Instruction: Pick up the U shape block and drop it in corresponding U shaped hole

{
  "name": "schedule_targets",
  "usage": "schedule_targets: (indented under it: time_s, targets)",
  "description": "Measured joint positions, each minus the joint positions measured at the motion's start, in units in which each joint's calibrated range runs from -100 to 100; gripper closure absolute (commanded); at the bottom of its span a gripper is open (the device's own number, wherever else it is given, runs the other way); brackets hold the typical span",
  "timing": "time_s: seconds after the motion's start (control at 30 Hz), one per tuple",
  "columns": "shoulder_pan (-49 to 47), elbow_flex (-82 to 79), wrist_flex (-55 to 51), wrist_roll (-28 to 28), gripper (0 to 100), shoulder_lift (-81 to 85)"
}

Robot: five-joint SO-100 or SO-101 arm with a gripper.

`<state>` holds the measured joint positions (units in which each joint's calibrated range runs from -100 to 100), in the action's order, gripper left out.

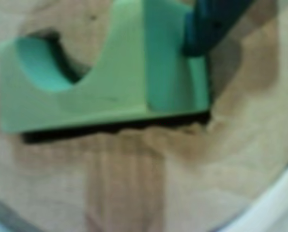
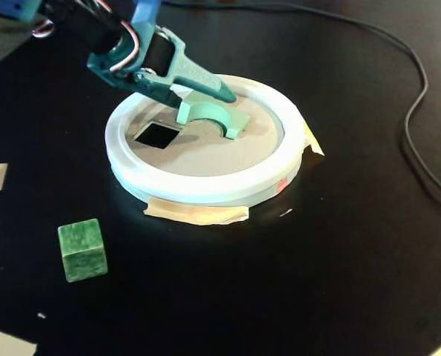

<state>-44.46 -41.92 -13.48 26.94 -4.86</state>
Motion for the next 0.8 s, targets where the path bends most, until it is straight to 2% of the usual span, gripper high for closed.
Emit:
schedule_targets:
  time_s: [0.2, 0.6, 0.8]
  targets:
    - [-0.1, 4.8, 0.0, 0.2, 16, -6.0]
    - [-0.1, 5.6, -0.7, 0.3, 16, -6.3]
    - [0.9, 5.7, -14.5, 1.4, 16, -0.9]
